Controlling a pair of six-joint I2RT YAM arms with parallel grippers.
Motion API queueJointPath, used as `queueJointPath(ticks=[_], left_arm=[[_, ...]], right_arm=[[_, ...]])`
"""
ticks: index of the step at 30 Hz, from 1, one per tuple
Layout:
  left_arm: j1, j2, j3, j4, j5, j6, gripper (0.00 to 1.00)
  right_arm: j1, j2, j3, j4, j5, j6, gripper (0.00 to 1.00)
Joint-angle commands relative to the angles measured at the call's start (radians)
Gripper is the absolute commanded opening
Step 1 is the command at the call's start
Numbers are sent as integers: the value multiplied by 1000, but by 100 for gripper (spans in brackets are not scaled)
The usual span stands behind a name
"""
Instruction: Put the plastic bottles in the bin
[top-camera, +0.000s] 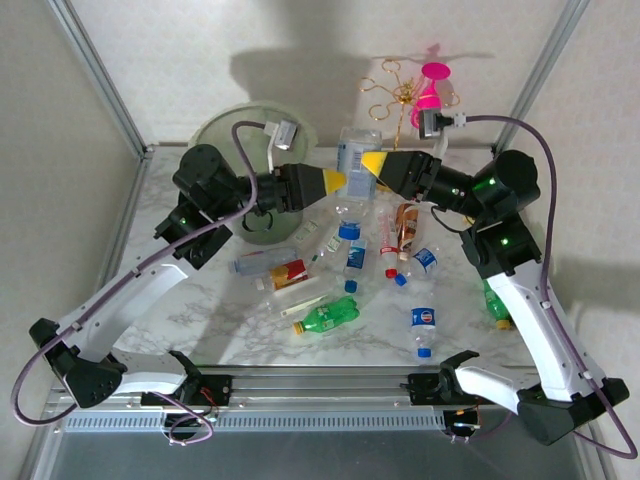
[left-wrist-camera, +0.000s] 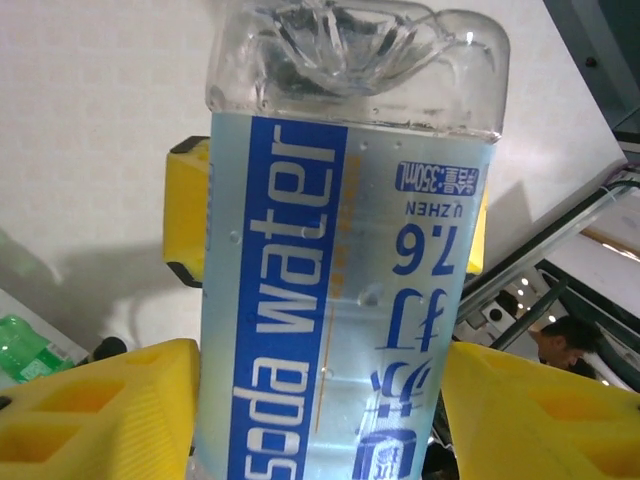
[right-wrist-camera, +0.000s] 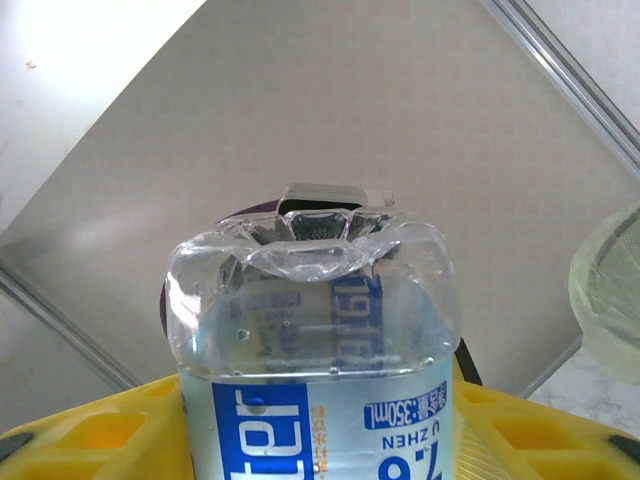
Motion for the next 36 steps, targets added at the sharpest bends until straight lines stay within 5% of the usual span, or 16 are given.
queueJointPath(ticks=[1,6,16,23,26,36], left_arm=[[-20,14,20,93,34,-19,66],[-31,43,43,87,26,-9,67],[-17,64,109,-35,19,87,43],[87,26,91,-84,-35,104,40],[126,13,101,-187,-129,154,39],[179,90,307,-643,-657,279,35]], right_arm=[[-5,3,-16,31,15,1,56],[-5,7,-27,31,14,-5,56],[-5,4,-6,-131,93,-121,60],[-9,-21,38,-282,248,-236,83],[-12,-36,56,-356,331,-285,89],[-13,-48,95,-685,589,-419,89]])
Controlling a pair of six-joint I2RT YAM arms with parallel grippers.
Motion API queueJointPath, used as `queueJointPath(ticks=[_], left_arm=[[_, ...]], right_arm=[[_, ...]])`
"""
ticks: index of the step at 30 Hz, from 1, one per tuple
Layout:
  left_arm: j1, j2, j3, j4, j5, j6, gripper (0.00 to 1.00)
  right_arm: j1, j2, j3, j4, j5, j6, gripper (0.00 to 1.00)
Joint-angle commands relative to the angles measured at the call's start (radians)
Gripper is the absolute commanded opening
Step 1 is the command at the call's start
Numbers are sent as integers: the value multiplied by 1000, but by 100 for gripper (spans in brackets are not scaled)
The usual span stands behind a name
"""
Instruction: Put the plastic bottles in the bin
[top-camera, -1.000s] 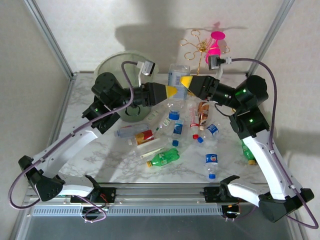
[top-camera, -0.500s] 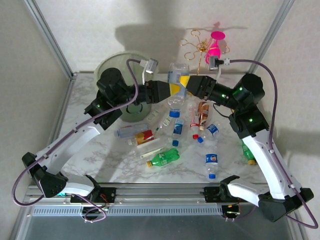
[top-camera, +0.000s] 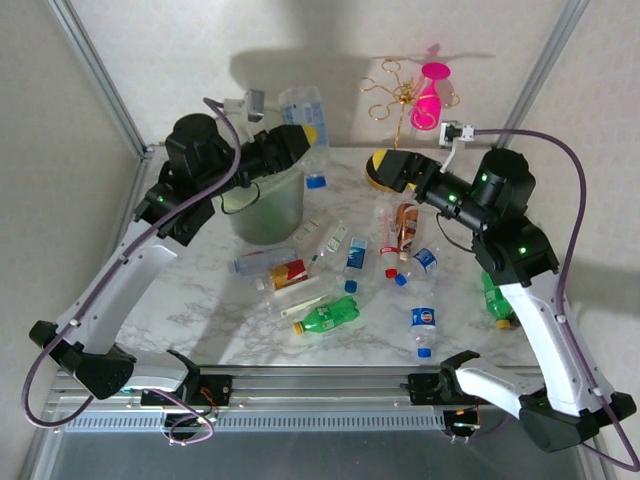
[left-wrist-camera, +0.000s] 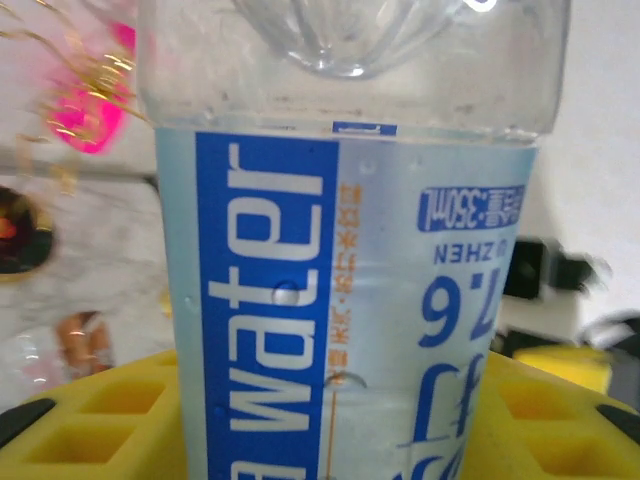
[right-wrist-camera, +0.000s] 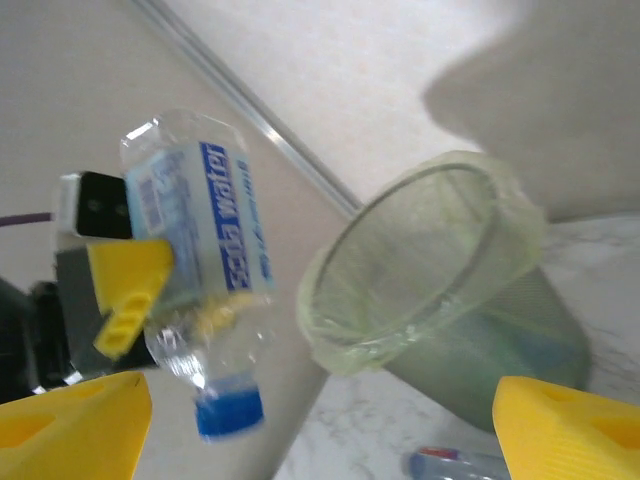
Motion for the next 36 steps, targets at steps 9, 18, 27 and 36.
queueJointPath(ticks=[9,18,27,36], left_arm=[[133,188,330,-472,-586,18,33],[206,372,416,-466,-640,11,32],[208,541,464,-529,-624,-43,26],[206,519,288,-479,-556,6,33]], right_arm=[[-4,-26,4,-215,85,-94,88],[-6,11,63,-329,68,-131,88],[-4,25,94,-428,99,-177,88],[-5,11,44,-444,138,-163,88]])
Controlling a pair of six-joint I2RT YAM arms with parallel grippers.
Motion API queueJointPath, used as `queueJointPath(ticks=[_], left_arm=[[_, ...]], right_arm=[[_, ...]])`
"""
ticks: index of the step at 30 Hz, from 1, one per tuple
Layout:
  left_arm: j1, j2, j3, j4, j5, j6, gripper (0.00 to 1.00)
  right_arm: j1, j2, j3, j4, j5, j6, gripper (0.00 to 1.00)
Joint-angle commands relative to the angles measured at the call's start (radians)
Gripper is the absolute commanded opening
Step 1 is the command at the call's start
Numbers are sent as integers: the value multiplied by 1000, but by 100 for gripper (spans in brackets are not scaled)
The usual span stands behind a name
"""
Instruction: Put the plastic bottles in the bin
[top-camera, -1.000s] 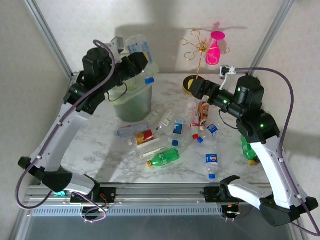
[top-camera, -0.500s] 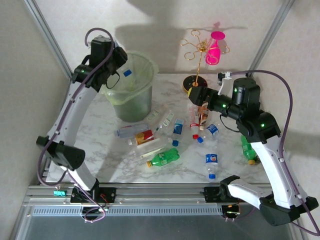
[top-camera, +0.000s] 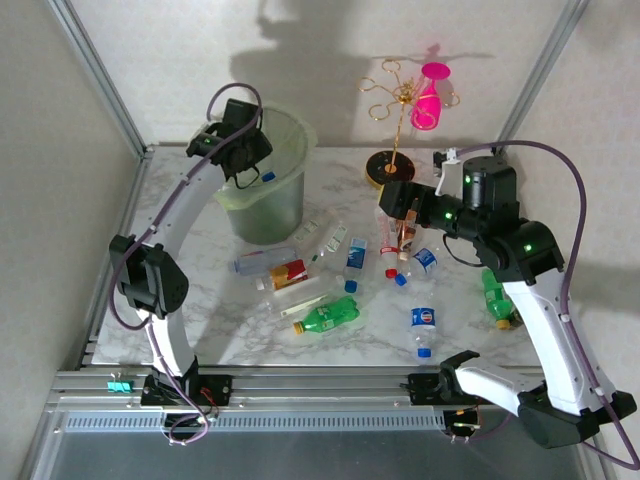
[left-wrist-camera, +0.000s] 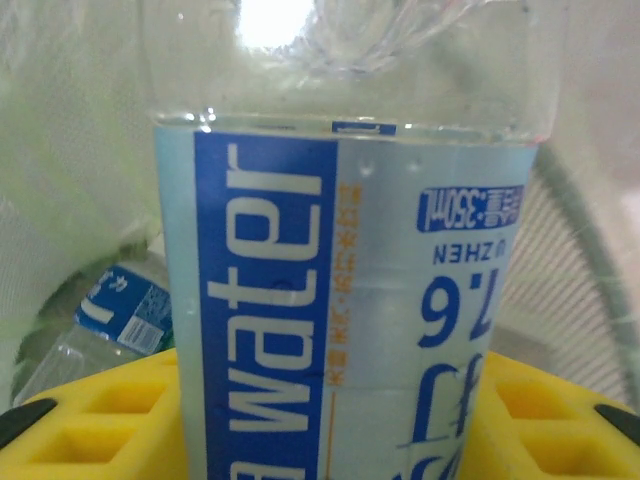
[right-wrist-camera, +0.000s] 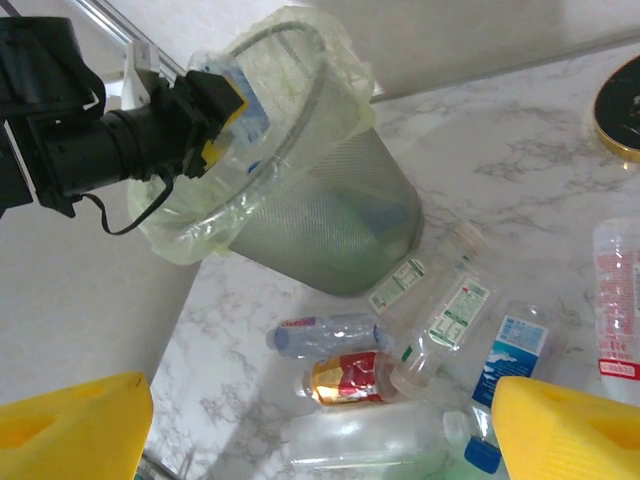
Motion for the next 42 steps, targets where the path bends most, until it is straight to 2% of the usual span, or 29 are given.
queueJointPath(ticks=[1,9,14,23,34,37,42], left_arm=[[0,13,30,-24,12,47,34],[0,107,90,-72,21,84,43],[-8,120,105,-91,25,70,56],[-12,109,109,-90,11,67,72],[-38,32,208,-123,-13,88,73],[-86,-12,242,-127,-47,123,71],[-203,-148,169,-33,-70,193,69]], right_arm=[[-4,-11,-18,-13,22,-4,88],[-5,0,-23,-13,22,-2,88],[-5,1,-20,-15,31,-11,88],[-4,3,-10,-23,54,-23,88],[-5,-18,-28,-66,97,-15,88],[-5,-18,-82,-125,184,47,88],[-5,-11,-179,-230,329,191,89]])
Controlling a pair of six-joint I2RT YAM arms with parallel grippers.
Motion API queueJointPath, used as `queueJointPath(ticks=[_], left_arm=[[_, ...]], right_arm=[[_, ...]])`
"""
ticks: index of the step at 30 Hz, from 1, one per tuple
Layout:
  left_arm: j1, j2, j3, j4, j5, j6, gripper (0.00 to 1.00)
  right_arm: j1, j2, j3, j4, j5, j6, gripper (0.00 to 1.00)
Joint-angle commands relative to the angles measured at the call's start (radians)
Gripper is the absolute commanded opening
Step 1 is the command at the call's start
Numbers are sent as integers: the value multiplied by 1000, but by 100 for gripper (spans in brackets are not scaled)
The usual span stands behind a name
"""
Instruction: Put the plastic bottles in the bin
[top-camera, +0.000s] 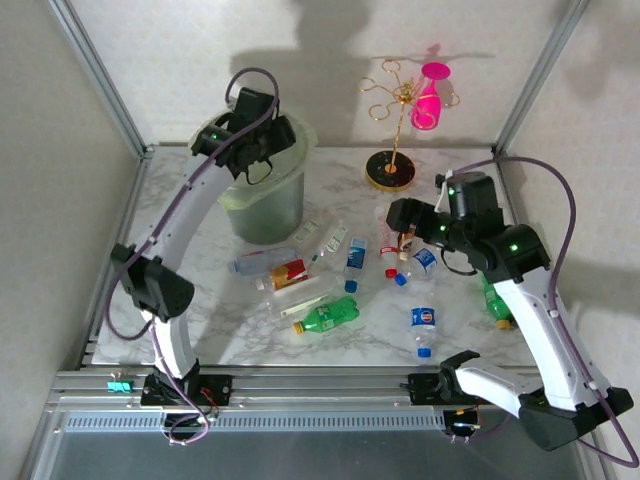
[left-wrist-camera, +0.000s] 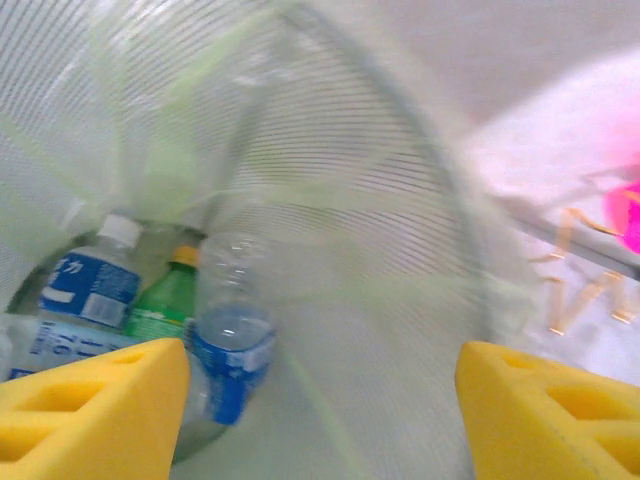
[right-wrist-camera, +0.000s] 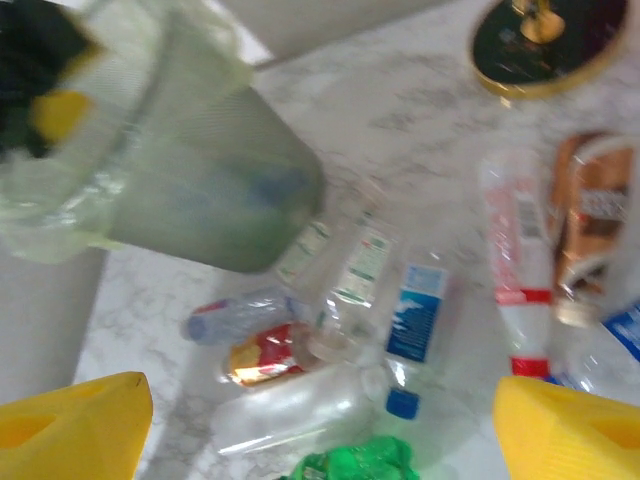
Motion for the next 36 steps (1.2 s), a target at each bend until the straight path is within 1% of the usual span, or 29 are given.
queueJointPath(ticks=[1,2,4,6,8,12,16,23,26,30,36], left_arm=[[-78,-142,-51,81,-30,86,69],[-99,-175,-89,116,-18,104,69],[-131,-274,-226,220,60,136,68],[-143,-370,-374,322,140,145,67],[-145,-460,-499,388,195,138,66],[-144,-559,-656,420,281,129,65],[-145,-611,-758,443,300,97,64],[-144,-633,-802,458,325,74,63],[-145,-639,-811,459,331,67,63],[-145,-650,-818,476,339,58,63],[-145,-647,-825,481,362,46,63]], right_arm=[[-5,-6,-64,-99,129,124,89],[-5,-13,-84,-95,129,133,90],[-6,-27,-138,-83,125,149,90],[-5,-32,-196,-93,123,170,90],[-5,-29,-270,-103,119,192,90],[-4,23,-409,-99,109,227,94],[-5,71,-484,-48,110,206,95],[-5,158,-560,5,187,164,95],[-5,181,-588,42,191,158,94],[-5,204,-616,83,193,155,91],[-5,256,-641,127,193,175,89]])
